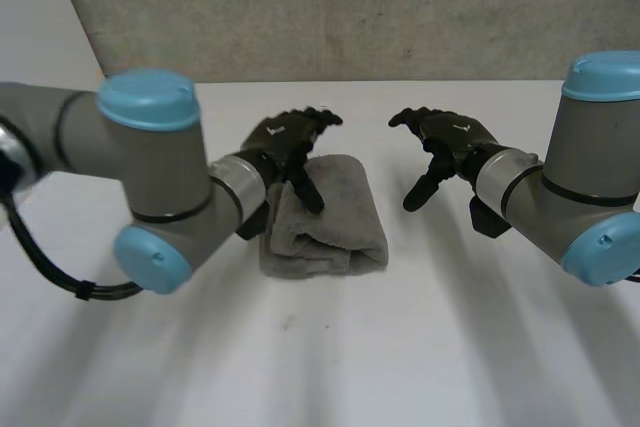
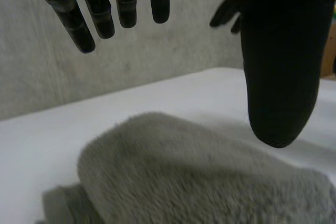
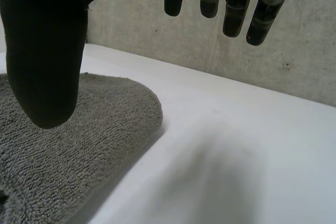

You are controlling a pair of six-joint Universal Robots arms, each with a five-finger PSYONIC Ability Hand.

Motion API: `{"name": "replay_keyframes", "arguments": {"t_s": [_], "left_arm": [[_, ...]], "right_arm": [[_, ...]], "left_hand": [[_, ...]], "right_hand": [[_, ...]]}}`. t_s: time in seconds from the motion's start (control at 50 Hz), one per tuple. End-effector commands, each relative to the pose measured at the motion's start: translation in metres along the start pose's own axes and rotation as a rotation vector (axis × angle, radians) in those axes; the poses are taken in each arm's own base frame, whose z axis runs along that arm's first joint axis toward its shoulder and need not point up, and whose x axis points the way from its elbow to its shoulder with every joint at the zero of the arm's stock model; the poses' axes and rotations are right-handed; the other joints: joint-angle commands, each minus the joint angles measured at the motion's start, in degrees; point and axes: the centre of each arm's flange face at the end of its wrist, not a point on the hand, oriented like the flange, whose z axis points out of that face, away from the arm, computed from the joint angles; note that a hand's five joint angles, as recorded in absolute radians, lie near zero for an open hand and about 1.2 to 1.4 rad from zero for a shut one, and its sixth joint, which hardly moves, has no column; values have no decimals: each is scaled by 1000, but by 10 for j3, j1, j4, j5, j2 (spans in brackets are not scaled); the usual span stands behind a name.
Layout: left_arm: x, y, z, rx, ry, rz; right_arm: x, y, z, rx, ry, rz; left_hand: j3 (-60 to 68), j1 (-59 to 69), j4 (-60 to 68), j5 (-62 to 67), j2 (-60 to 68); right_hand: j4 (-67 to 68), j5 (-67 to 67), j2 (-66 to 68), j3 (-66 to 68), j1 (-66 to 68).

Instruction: Fold the towel.

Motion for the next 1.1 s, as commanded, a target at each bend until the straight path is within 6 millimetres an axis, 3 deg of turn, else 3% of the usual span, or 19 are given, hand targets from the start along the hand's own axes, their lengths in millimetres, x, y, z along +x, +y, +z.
{"name": "replay_keyframes", "arguments": {"t_s": [0.02,0.18,0.28,0.44,0.6,0.78,0.82,0.84,0.86,0.88,0.92,0.94,0.98,1.04,1.08,1.1], "left_arm": [[-12,23,16,-34,-79,8],[-23,39,17,-100,-122,28],[-40,56,7,-185,-190,81],[-50,74,-4,-253,-238,114],[-72,74,-2,-240,-287,104],[-71,67,-4,-221,-286,106],[-68,52,-7,-188,-282,109],[-68,52,-7,-188,-282,109],[-65,40,-10,-160,-279,109],[-65,40,-10,-160,-279,109],[-59,14,-19,-95,-269,112],[-59,14,-19,-95,-269,112],[-51,-19,-31,-10,-261,119],[-48,-35,-38,35,-259,123],[-43,-66,-53,119,-260,131],[-43,-66,-53,119,-260,131]], "right_arm": [[-5,7,7,-13,-18,-6],[-10,19,29,-41,-36,-8],[-37,44,46,-122,-100,-17],[-51,64,63,-165,-127,-38],[-50,71,70,-169,-128,-97],[-50,68,72,-159,-132,-123],[-52,50,67,-119,-135,-130],[-52,50,67,-119,-135,-130],[-55,33,62,-81,-137,-136],[-55,33,62,-81,-137,-136],[-59,-6,47,8,-138,-150],[-59,-6,47,9,-138,-150],[-58,-44,29,105,-122,-159],[-60,-61,19,148,-113,-164],[-57,-92,-2,228,-60,-170],[-57,-92,-2,229,-59,-170]], "left_hand": [[20,21,21,18,20],[22,23,23,19,21],[20,21,21,18,20],[17,18,17,14,16],[17,18,17,14,16],[13,15,14,11,13],[10,11,11,8,10],[10,11,11,8,10],[8,10,9,6,8],[8,9,9,6,8],[7,8,7,4,6],[7,8,7,4,6],[3,4,4,1,3],[0,1,1,-2,0],[-2,-1,-1,-4,-2],[-2,-1,-1,-4,-2]], "right_hand": [[0,-10,1,4,-5],[0,-10,1,4,-5],[0,-10,1,4,-5],[0,-10,1,4,-5],[0,-10,1,4,-5],[0,-10,1,4,-5],[0,-10,1,4,-5],[0,-10,1,4,-5],[0,-10,1,4,-5],[0,-10,1,4,-5],[0,-10,1,4,-5],[0,-10,1,4,-5],[0,-10,1,4,-5],[0,-10,1,4,-5],[0,-10,1,4,-5],[0,-10,1,4,-5]]}}
